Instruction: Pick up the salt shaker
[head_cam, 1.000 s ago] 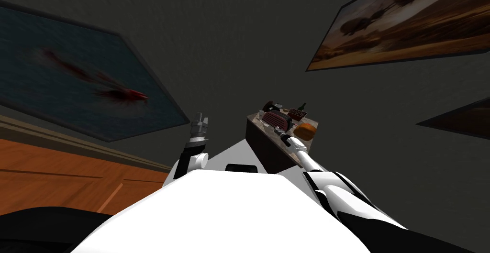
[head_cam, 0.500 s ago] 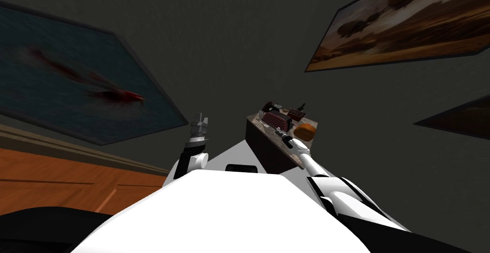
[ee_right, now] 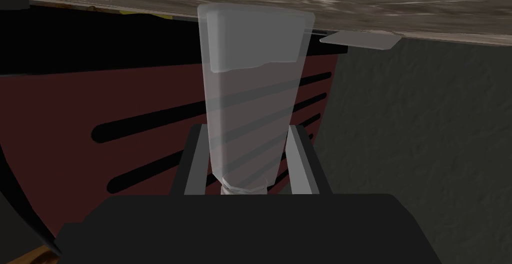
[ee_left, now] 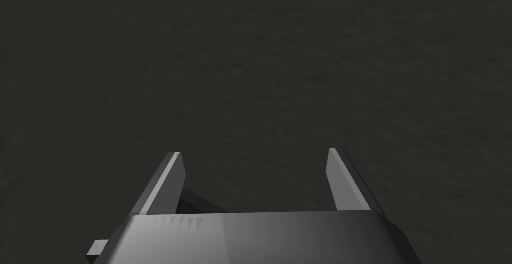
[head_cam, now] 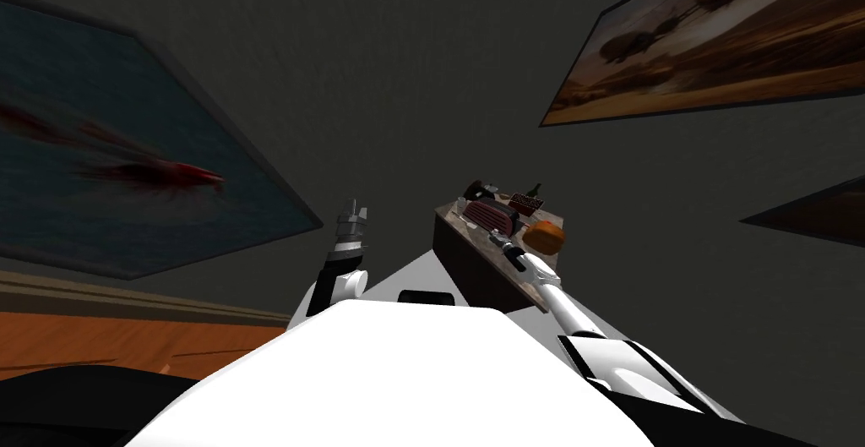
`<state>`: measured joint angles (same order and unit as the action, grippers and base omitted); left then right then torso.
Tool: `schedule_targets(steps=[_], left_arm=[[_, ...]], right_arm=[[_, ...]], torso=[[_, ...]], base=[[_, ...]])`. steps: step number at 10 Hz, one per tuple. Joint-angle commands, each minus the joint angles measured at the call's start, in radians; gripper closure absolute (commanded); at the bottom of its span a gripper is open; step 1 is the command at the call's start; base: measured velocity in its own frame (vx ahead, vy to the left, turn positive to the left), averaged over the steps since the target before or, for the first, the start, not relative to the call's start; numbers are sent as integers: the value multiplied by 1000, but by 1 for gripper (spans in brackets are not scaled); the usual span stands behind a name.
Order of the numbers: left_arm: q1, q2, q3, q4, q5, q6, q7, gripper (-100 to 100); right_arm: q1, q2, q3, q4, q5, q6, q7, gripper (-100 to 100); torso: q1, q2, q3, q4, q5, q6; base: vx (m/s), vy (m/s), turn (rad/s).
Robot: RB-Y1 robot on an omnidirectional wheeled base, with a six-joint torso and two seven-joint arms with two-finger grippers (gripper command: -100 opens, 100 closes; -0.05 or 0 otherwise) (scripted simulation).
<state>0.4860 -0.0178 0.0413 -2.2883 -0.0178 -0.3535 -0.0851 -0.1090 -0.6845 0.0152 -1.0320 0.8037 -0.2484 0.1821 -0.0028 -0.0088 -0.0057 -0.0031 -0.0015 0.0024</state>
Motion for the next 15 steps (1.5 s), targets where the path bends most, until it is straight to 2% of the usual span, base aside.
schedule_targets(steps=[1,2,3,4,5,6,7,8,9,10,11,12,13,14,15], left_arm=[[0,0,0,0,0,0,0,0],[0,0,0,0,0,0,0,0],[0,0,0,0,0,0,0,0],[0,0,0,0,0,0,0,0],[0,0,0,0,0,0,0,0],[0,0,0,0,0,0,0,0],[0,0,0,0,0,0,0,0],[0,0,0,0,0,0,0,0],[0,0,0,0,0,0,0,0],[0,0,0,0,0,0,0,0],[0,0,0,0,0,0,0,0],[0,0,0,0,0,0,0,0],[0,0,0,0,0,0,0,0],[0,0,0,0,0,0,0,0],[0,0,0,0,0,0,0,0]], right_arm=[[29,0,-8,-13,-6,-7,10,100],[69,-15,-23,-64,-51,-17,40,100],[98,-15,-23,-80,-51,-17,40,100],[108,-15,-23,-80,-51,-17,40,100],[147,-30,-38,-126,-96,-26,69,100],[176,-30,-38,-147,-96,-26,69,100],[215,-45,-54,-196,-141,-36,99,100],[252,-45,-54,-214,-141,-36,99,100],[266,-45,-54,-214,-141,-36,99,100],[302,-60,-69,-261,-185,-45,128,100],[334,-60,-69,-281,-185,-45,128,100],[345,-60,-69,-281,-185,-45,128,100],[389,-76,-84,-333,-230,-54,158,100],[423,-76,-84,-348,-230,-54,158,100],[454,-91,-100,-386,-273,-64,188,100]], torso=[[0,0,0,0,0,0],[-2,2,0,-2,-2,0],[-2,0,-1,-2,-2,1],[-2,0,-1,-3,-2,1],[-2,1,-1,-3,-3,0],[-2,-1,-2,-3,-3,1],[-2,-1,-3,-4,-4,0],[-2,-3,-3,-4,-3,0],[-1,-3,-4,-5,-4,-1],[-2,0,-2,-4,-4,-1],[-2,0,-1,-3,-3,0],[-2,0,-2,-4,-4,-1],[-2,1,-1,-4,-4,-1],[-1,0,-1,-3,-3,0],[-1,-1,-2,-4,-4,-1]], base=[[40,9,-2],[86,18,-52],[89,25,-47],[41,11,-6],[97,22,-54],[99,25,-41],[129,25,-61],[113,34,-28],[35,23,8],[65,21,-48],[86,21,-46],[44,14,-1],[81,28,-41],[97,30,-42],[131,45,-75]])
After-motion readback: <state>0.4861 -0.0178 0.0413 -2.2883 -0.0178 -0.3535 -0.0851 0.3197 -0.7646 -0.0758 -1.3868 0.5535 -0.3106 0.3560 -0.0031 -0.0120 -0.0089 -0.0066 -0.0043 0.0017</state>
